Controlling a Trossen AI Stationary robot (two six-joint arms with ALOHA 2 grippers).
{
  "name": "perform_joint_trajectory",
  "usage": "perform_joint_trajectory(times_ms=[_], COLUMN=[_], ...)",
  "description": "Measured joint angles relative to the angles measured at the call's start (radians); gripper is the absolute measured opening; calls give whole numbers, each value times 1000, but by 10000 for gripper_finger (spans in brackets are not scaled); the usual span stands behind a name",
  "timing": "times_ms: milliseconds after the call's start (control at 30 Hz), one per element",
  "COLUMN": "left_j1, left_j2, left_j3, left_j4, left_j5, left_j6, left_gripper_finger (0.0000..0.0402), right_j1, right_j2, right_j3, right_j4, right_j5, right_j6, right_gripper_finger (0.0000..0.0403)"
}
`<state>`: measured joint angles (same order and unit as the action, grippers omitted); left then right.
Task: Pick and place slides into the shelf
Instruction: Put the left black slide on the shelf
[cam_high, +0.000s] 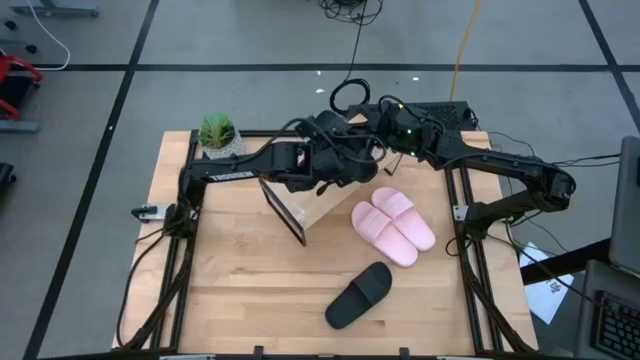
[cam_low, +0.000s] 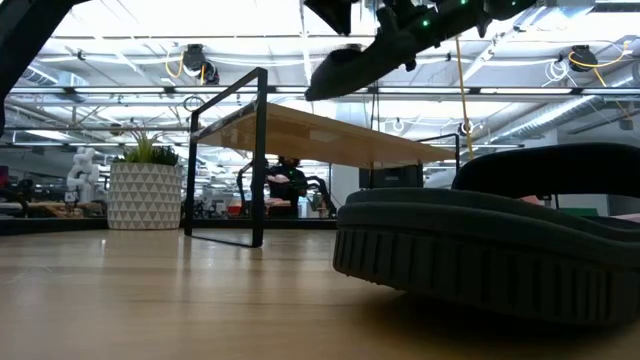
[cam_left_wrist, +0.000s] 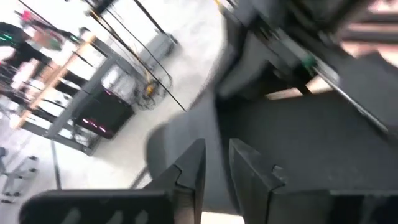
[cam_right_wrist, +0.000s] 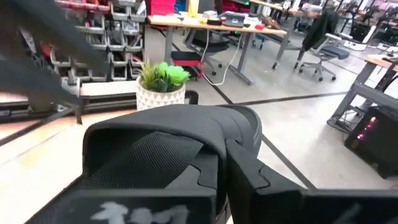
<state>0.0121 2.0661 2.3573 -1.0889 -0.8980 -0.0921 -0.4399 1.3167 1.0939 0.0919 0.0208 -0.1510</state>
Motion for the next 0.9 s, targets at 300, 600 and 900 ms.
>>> perform_joint_trajectory(times_ms=[300, 600, 900], left_j1=[-62, -143, -203], left_j2=[-162, -333, -414], left_j3=[1, -1, -1], left_j4=[146, -68, -312], left_j5=[-132, -253, -168], left_j6=[177, 73, -239], left_gripper_finger=[87, 88, 88], right_j1=[-2, 124, 259], right_j2=[-1, 17, 179], right_j3=[0, 1, 1], right_j4=[-19, 158, 409], right_j5=[-23, -157, -41], right_j6=[26, 171, 242], right_gripper_finger=[1, 0, 0])
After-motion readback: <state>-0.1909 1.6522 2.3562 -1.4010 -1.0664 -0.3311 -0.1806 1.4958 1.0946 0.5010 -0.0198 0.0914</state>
